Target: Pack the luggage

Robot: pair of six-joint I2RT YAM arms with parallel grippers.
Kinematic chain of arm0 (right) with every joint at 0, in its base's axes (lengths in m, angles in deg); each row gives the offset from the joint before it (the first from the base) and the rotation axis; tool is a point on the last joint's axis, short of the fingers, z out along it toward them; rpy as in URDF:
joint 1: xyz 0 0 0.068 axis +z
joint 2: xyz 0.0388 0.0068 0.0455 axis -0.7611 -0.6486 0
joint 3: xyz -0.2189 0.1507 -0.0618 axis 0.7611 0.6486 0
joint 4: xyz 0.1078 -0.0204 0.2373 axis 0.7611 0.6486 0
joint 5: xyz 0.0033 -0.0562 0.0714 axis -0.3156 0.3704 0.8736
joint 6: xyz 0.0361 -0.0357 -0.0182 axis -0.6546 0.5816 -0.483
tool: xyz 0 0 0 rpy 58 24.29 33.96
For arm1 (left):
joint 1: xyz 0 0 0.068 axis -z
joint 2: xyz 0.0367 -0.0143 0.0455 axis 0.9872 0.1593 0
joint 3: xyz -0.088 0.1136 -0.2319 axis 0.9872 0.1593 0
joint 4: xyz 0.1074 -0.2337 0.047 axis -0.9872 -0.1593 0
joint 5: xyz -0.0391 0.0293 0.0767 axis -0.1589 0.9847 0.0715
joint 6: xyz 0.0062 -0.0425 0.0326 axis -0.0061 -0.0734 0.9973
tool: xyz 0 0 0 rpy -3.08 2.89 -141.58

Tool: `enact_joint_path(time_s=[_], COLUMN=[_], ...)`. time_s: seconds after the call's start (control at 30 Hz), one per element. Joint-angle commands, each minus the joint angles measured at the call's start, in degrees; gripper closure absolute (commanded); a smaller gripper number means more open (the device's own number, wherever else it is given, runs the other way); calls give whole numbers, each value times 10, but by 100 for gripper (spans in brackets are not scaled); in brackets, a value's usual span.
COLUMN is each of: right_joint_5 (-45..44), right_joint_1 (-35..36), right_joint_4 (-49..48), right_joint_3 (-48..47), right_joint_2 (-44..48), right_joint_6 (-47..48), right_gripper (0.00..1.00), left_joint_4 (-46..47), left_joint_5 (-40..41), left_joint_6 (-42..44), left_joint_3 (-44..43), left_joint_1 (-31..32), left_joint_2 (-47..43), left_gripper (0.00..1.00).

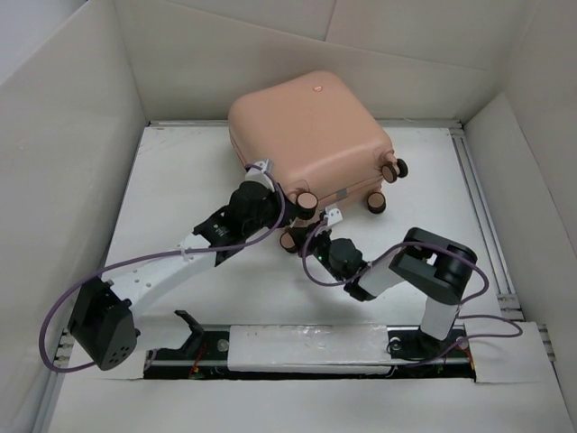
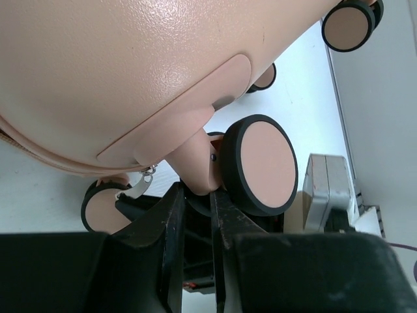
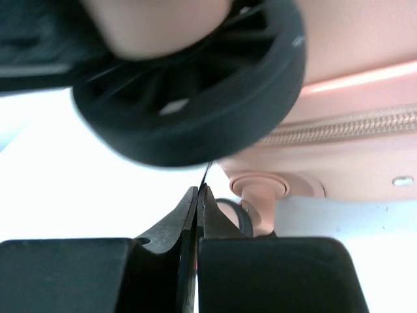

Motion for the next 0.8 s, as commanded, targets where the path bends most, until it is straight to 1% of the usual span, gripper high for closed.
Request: enact_joint_path(time_s=[0.0,0.07,0.13,0.17,0.27,0.33,0.43,0.47,0.5,0.53,0.57,0.6,0.63,0.67,0.7,0.73,0.77], right_joint_5=[-5,-5,-5,-14,-14,-7,4,9,21,21,16,-23,-45,-69,-97,-149,-163], right_joint_1=[46,53,76,85,114,114,114,114,114,114,114,130,130,135,136,136,136], right_joint_4=[-227,-218,-177,-128,-80,-73,-80,-72,-60,-33,-33,-45,-79,-94,-105,-112,-117], right_joint_3=[6,0,-22,-56,-116,-131,-152,-164,-197,-208,-208,-199,-159,-132,-103,-44,-18], right_joint_2=[25,19,19,11,-8,-19,-37,-43,-51,-57,-57,-50,-42,-17,-2,14,44], right_joint_6=[22,22,41,51,85,86,86,86,86,86,86,86,86,86,70,60,55], right_gripper=[100,100,100,100,100,100,100,100,100,100,100,100,100,96,90,84,72], left_joint_4=[78,78,78,78,72,51,43,60,67,67,67,67,57,46,28,21,21], left_joint_5=[0,0,-16,-25,-74,-120,-154,-178,-193,-208,-218,-218,-208,-194,-157,-141,-131], left_joint_6=[9,9,9,9,9,4,-5,-18,-26,-32,-32,-32,-32,-25,-19,-14,-4], left_joint_3=[-38,-38,-44,-62,-89,-123,-147,-148,-148,-155,-155,-161,-161,-161,-161,-161,-156], left_joint_1=[-28,-28,-28,-28,-28,-33,-33,-33,-33,-33,-33,-33,-33,-39,-39,-39,-39], left_joint_2=[4,4,11,24,40,47,41,41,41,41,41,33,17,6,-4,-27,-38], left_gripper=[100,100,100,100,100,100,100,100,100,100,100,100,100,100,100,100,96])
